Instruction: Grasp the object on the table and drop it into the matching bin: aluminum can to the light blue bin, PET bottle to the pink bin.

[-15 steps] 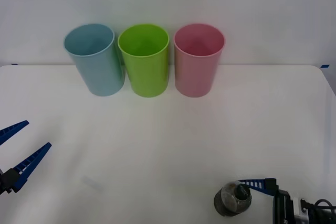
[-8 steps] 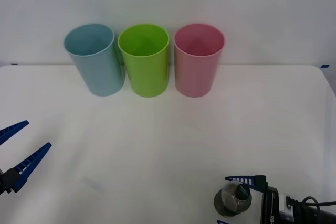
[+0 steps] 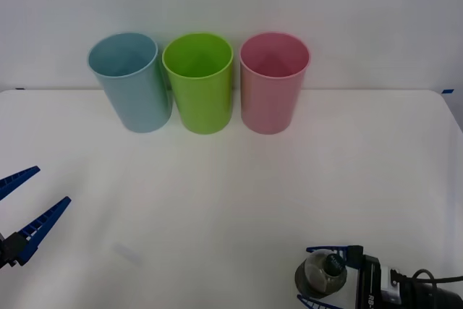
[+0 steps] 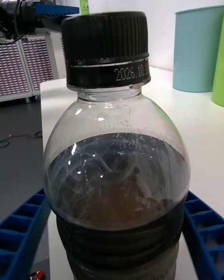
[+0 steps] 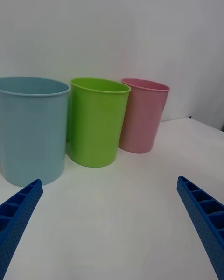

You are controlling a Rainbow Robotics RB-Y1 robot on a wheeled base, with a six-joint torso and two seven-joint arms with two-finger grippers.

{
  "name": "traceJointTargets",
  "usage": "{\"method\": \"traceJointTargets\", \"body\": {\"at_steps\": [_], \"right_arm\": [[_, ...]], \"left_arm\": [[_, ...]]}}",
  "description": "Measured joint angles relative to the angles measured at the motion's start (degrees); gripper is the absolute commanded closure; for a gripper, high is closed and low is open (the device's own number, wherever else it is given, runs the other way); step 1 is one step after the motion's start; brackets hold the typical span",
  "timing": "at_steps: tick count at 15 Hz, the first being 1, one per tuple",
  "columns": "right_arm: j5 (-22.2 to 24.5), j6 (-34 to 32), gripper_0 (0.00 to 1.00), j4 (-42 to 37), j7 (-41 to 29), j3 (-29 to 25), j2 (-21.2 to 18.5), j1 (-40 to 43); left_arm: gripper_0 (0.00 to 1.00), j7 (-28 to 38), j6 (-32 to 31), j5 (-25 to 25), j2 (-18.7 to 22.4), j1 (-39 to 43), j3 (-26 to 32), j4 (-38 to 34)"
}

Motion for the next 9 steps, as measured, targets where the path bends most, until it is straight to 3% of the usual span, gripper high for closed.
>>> {"method": "traceJointTargets", "body": {"at_steps": [9], "right_arm": [[-0.5,0.02,1.0,-0.03,0.3,0.0,-0.03,-0.17]], "left_arm": [[0.0,0.0,0.0,0.0,0.0,0.0,0.0,0.0]]}}
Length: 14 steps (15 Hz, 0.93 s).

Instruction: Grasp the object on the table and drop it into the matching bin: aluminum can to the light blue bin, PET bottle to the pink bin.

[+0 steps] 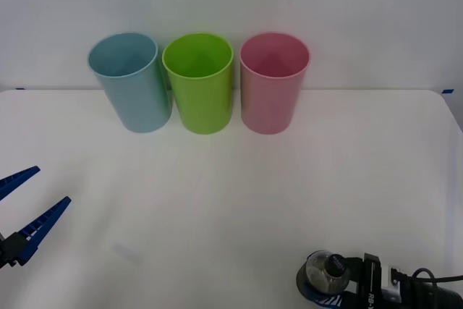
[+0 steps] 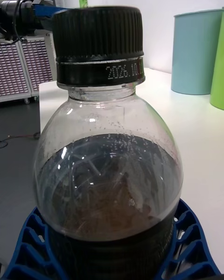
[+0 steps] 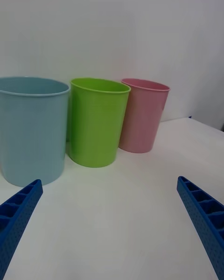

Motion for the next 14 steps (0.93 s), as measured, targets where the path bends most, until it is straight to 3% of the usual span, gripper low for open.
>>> {"method": "traceJointTargets", "body": {"at_steps": [4,9,14], "right_arm": [[-1.03,1.85,1.0,-3.62,-1.04,-0.04,-0.09,0.28],[-3.82,8.76,1.0,-10.98,-3.87,1.88,-0.35,0.86],[-4.31,15.84,1.0,-23.23,-14.89,2.11,-0.47,2.28]], "left_arm": [[0.0,0.0,0.0,0.0,0.0,0.0,0.0,0.0],[0.0,0.0,0.0,0.0,0.0,0.0,0.0,0.0],[0.0,0.0,0.0,0.0,0.0,0.0,0.0,0.0]]}}
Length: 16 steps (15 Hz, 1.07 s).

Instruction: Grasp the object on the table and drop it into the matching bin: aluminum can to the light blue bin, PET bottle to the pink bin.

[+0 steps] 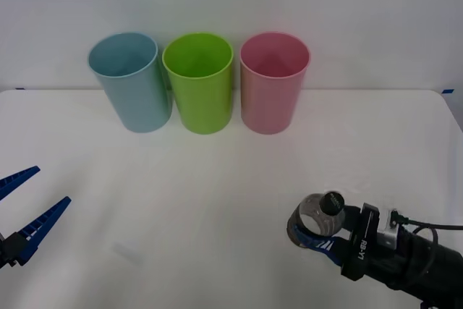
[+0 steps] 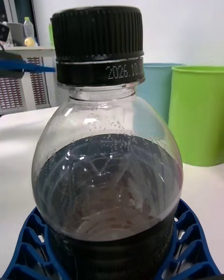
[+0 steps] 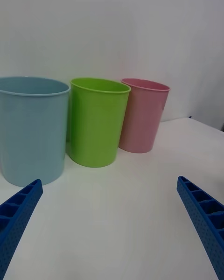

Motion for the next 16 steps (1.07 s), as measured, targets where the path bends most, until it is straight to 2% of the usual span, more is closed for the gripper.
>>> {"method": "traceJointTargets", "body": {"at_steps": [8,12,16], "right_arm": [[0.16,15.53,1.0,-16.89,-20.05,0.51,-1.91,-1.15],[0.83,24.63,1.0,-19.72,-27.46,1.88,-4.63,-5.49],[4.98,30.17,1.0,-19.66,-35.93,1.86,-5.14,-11.85]], "left_arm": [[0.0,0.0,0.0,0.0,0.0,0.0,0.0,0.0],[0.0,0.0,0.0,0.0,0.0,0.0,0.0,0.0],[0.0,0.0,0.0,0.0,0.0,0.0,0.0,0.0]]}}
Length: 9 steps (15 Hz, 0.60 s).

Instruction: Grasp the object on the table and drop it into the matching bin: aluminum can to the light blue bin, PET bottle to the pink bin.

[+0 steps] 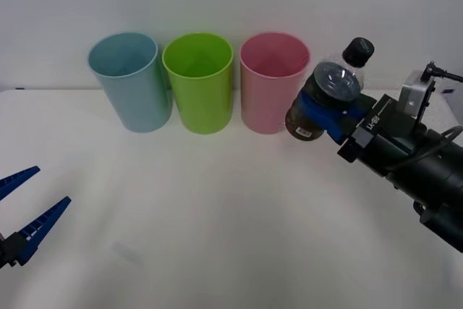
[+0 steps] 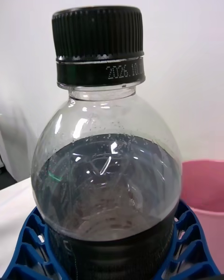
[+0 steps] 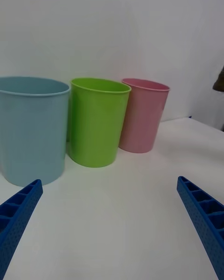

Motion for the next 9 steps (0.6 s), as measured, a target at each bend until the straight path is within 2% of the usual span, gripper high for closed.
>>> {"method": "traceJointTargets", "body": {"at_steps": [3,9], "right_arm": [[2.31,1.5,1.0,2.79,-4.84,0.07,0.19,-5.92],[7.32,1.66,1.0,15.7,-6.05,0.08,3.36,-20.09]], "left_arm": [[0.0,0.0,0.0,0.0,0.0,0.0,0.0,0.0],[0.0,0.0,0.0,0.0,0.0,0.0,0.0,0.0]]}}
